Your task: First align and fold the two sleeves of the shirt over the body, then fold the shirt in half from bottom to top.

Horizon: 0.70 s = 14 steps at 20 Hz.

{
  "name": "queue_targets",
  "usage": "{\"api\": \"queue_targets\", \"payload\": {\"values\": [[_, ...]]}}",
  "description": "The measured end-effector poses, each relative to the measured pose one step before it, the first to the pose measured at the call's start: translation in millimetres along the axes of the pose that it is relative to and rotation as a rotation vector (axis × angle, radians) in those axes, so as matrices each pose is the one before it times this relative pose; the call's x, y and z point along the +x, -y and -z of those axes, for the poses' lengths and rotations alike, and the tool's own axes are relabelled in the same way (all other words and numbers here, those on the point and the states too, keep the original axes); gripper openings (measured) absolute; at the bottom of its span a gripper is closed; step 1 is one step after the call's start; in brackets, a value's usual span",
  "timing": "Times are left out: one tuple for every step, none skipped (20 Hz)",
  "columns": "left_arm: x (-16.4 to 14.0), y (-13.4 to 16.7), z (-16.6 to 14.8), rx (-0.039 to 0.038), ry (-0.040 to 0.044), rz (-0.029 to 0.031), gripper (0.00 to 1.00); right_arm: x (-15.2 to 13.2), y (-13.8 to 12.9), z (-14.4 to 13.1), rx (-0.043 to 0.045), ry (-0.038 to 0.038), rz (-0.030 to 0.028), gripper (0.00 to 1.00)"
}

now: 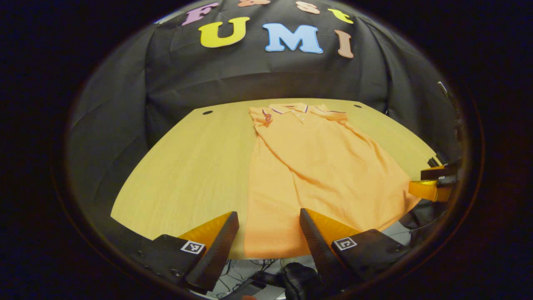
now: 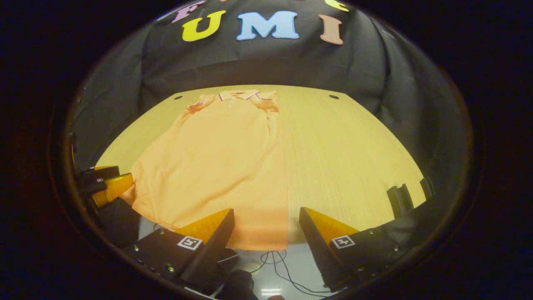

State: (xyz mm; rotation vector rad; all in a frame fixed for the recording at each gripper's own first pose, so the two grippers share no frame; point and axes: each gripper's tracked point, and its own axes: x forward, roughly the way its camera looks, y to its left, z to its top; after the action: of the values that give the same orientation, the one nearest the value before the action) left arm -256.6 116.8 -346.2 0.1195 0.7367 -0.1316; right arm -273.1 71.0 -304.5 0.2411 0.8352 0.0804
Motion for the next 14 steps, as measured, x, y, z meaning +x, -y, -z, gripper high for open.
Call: {"api": "queue_targets", "payload": {"values": [[-2.05,-4.39,5.49,0.00074,-0.00725,-0.00187,0.96,2.79,0.34,2.35,0.00015,-0.00827,0.00366,0.97],[-1.92,-2.73,4.18,0.00151,-0.00715,0.00196,0.96,1.27,-0.89,4.3,0.00133,-0.00909,0.00242,0.97],[-1.16,-0.67,2.95,0.00036,-0.00125,0.00351,0.96,1.13,-0.53,2.25,0.00254,-0.00639,0.00128,0.97],[0.06,-0.26,1.97,0.00103,-0.00335,0.00236,1.0,3.23,-1.66,2.35,0.00502,-0.00523,0.0012,0.97],[0.8,0.64,1.75,0.00146,-0.00151,0.00134,1.0,2.28,-0.81,1.45,0.00463,-0.0055,0.00158,0.97],[2.01,2.0,0.96,-0.00085,-0.00126,0.00276,1.0,0.96,-2.42,0.89,0.00666,0.00058,-0.00274,0.97],[2.84,0.2,2.85,-0.00443,-0.00359,0.00024,0.96,0.59,-0.87,-1.54,0.00483,0.00162,0.00081,0.97],[1.54,1.0,0.25,-0.00989,0.00457,0.00172,0.96,2.0,-1.68,0.3,0.00323,-0.00032,-0.0026,0.97],[0.52,0.67,-1.04,-0.01191,0.00528,0.00526,0.99,1.83,-0.62,-1.07,0.00444,-0.0008,-0.00146,0.97],[0.86,0.27,-0.69,-0.00602,0.00475,-0.00468,0.95,1.19,-1.2,-0.44,0.0057,0.0017,0.00029,0.97],[0.78,1.78,0.7,0.00011,0.00206,-0.00003,0.95,0.28,-0.75,-0.26,0.00292,0.00022,0.00244,0.97],[0.47,1.87,-0.52,0.0046,0.00548,0.00062,0.95,1.6,-1.4,-0.08,-0.00366,0.00296,-0.00001,0.98],[1.0,0.63,0.56,-0.00011,0.00137,0.0004,0.95,0.48,-2.27,-0.15,-0.00154,0.00094,-0.00521,0.99],[-0.6,3.49,-0.98,-0.00027,0.00268,0.0047,0.95,0.12,-2.5,-0.16,0.0,0.00424,-0.00937,0.98]]}}
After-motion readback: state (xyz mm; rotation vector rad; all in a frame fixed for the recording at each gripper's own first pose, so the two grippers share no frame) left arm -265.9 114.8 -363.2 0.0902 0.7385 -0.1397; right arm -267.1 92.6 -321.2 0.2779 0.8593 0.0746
